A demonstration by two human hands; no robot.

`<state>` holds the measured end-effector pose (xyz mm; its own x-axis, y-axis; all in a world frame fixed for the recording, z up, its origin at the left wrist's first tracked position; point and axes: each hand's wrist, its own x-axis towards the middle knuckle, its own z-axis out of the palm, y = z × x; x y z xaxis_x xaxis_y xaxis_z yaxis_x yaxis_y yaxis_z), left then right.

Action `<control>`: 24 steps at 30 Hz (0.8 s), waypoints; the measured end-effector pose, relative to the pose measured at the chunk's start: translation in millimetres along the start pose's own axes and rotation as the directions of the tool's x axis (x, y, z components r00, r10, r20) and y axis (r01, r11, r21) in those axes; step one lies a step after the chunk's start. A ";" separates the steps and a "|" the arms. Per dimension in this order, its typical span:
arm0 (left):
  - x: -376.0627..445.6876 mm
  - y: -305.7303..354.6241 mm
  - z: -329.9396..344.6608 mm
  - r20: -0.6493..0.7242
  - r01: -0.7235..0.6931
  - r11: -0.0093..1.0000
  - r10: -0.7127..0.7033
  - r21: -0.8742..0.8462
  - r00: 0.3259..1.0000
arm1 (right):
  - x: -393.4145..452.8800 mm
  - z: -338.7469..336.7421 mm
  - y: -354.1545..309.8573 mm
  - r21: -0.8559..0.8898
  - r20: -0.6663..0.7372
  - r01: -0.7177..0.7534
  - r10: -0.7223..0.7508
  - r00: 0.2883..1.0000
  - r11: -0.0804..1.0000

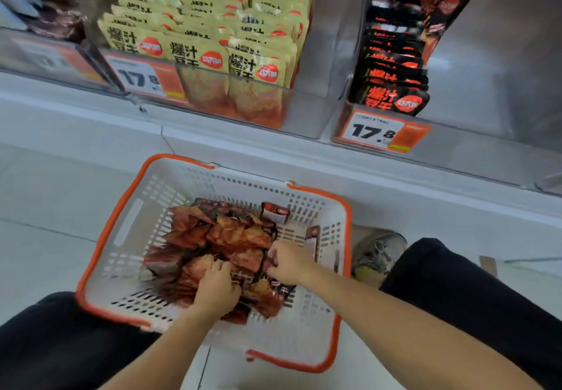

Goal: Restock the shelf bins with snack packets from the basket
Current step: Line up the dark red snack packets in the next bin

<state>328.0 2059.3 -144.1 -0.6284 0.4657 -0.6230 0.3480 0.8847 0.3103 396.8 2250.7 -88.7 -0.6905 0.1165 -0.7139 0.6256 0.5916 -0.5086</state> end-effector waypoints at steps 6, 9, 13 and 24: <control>8.7 -20.5 7.5 0.008 0.040 0.999 -0.040 -0.023 0.999 | 67.5 48.7 1.9 0.595 -0.108 -0.266 0.403 0.909 0.758; 13.8 -25.6 11.2 0.012 0.065 0.998 -0.065 -0.004 0.998 | 100.4 50.2 7.6 0.792 -0.015 -0.361 0.606 0.795 0.493; 15.2 -28.4 12.7 0.019 0.091 0.994 -0.090 -0.059 0.996 | 127.9 53.8 21.9 0.840 0.047 -0.369 0.625 0.779 0.397; -1.6 18.5 -14.4 0.138 0.244 0.820 -0.201 -0.518 0.970 | 21.2 28.3 29.5 0.583 0.214 -0.377 0.312 0.926 0.720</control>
<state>325.4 2075.3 -127.1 -0.5837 0.2705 -0.7656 -0.2283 0.8501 0.4745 411.0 2248.0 -132.4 -0.3665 0.1210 -0.9225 0.9223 -0.0834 -0.3773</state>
